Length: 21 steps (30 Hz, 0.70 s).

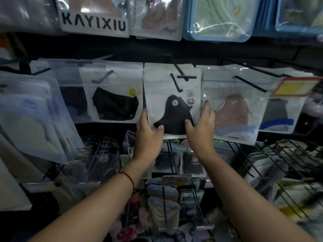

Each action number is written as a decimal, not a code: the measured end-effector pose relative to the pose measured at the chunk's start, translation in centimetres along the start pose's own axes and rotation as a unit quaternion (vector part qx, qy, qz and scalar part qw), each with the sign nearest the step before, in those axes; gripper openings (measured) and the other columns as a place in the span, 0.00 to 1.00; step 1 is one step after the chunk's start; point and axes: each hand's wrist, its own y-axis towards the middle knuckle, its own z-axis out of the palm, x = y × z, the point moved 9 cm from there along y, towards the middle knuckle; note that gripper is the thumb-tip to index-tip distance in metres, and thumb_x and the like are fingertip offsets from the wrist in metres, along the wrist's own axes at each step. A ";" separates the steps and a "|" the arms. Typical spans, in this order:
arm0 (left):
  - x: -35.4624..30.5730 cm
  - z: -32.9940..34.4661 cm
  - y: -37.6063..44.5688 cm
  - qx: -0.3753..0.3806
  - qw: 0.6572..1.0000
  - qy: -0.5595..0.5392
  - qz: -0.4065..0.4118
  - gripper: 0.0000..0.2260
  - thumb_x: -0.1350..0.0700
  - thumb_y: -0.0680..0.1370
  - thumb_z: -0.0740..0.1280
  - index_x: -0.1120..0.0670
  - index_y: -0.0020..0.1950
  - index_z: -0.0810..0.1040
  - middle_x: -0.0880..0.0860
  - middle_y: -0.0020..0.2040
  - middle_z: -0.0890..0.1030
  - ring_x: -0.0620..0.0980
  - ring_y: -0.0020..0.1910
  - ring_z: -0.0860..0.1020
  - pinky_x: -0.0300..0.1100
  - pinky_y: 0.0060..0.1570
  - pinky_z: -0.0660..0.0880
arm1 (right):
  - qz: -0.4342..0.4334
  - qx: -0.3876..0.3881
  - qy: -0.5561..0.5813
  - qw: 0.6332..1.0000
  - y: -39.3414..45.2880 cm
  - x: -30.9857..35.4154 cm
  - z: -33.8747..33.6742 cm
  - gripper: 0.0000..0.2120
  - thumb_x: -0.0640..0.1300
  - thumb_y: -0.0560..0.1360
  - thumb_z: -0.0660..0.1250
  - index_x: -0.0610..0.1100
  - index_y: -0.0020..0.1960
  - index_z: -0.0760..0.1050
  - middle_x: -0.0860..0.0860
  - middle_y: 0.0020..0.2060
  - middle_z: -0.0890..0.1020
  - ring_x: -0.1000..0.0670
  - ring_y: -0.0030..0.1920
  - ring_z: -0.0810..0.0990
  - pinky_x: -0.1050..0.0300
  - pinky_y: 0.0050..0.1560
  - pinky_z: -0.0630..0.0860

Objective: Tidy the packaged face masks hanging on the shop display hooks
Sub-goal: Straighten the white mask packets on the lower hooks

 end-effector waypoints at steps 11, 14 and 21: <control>-5.8 1.0 -0.4 0.028 0.828 0.450 0.335 0.40 0.45 0.77 0.68 0.45 0.82 0.47 0.60 0.81 0.40 0.63 0.80 0.41 0.59 0.78 0.47 | -0.225 0.099 -0.282 0.927 0.7 4.3 1.0 0.40 0.45 0.74 0.67 0.43 0.80 0.50 0.41 0.79 0.46 0.39 0.79 0.44 0.46 0.77 0.49; -6.3 1.5 1.4 0.034 0.801 0.497 0.333 0.41 0.42 0.77 0.68 0.46 0.82 0.47 0.61 0.81 0.39 0.64 0.80 0.41 0.60 0.78 0.45 | -0.213 0.117 -0.286 0.927 2.7 4.5 1.4 0.40 0.47 0.74 0.67 0.42 0.79 0.51 0.41 0.79 0.48 0.40 0.78 0.48 0.47 0.77 0.51; -5.8 2.5 2.5 0.021 0.784 0.532 0.318 0.39 0.38 0.79 0.63 0.47 0.82 0.45 0.62 0.81 0.42 0.66 0.79 0.44 0.62 0.77 0.46 | -0.203 0.160 -0.307 0.916 4.8 4.3 2.8 0.42 0.46 0.75 0.65 0.41 0.80 0.45 0.42 0.79 0.44 0.42 0.79 0.46 0.51 0.77 0.47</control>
